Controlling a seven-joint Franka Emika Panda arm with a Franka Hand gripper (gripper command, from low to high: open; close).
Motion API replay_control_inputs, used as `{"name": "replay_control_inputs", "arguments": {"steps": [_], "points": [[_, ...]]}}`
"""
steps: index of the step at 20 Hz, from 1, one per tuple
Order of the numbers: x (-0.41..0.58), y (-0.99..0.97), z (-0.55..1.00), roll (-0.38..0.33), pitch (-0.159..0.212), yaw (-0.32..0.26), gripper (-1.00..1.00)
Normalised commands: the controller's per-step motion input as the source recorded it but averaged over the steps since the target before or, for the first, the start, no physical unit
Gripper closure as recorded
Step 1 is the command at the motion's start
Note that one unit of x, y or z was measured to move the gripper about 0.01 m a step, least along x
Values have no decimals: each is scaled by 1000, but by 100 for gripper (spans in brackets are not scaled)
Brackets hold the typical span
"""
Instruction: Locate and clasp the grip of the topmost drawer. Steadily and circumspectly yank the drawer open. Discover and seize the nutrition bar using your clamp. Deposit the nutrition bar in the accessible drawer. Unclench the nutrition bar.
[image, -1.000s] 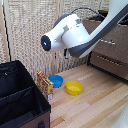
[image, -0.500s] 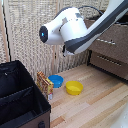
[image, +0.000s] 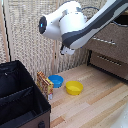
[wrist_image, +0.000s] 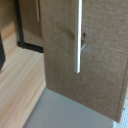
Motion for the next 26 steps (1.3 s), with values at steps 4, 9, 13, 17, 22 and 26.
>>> {"name": "replay_control_inputs", "arguments": {"steps": [4, 9, 13, 17, 22, 26], "points": [[232, 203, 0, 375, 56, -185, -100], [247, 203, 0, 375, 54, -180, -100], [281, 233, 0, 375, 53, -163, -100], [297, 226, 0, 375, 42, -164, -100], [290, 216, 0, 372, 38, -171, -100], [245, 193, 24, 327, 9, -196, -100]]}}
